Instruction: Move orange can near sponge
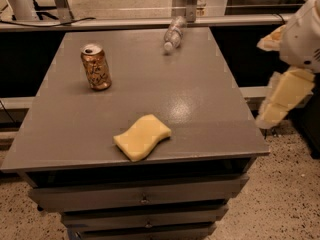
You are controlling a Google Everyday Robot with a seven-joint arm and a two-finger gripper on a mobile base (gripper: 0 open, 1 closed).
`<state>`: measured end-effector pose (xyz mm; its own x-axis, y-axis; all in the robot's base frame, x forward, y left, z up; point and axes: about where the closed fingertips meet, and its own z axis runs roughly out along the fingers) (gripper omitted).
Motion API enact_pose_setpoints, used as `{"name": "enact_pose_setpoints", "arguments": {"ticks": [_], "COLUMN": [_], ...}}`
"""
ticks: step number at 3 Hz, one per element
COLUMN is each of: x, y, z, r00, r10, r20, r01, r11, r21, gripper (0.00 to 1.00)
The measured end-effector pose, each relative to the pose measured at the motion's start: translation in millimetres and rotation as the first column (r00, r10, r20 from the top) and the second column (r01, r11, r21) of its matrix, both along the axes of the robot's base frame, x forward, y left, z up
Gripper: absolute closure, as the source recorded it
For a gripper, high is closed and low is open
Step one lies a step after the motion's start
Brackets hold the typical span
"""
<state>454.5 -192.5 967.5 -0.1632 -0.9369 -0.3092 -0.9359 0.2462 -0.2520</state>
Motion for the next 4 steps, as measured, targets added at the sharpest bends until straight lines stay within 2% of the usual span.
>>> {"name": "enact_pose_setpoints", "arguments": {"ticks": [1,2,3,4], "x": [46,84,106,115], "y": [67,138,211,271], "z": [-33,-53,-57,-44], "r00": [0.9914,0.9725,0.9519,0.9438], "r10": [0.128,0.224,0.282,0.285], "r20": [0.025,0.064,0.121,0.168], "r01": [-0.131,-0.229,-0.297,-0.319], "r11": [0.966,0.873,0.747,0.651], "r21": [0.221,0.43,0.595,0.689], "gripper": [0.0,0.0,0.0,0.0]}}
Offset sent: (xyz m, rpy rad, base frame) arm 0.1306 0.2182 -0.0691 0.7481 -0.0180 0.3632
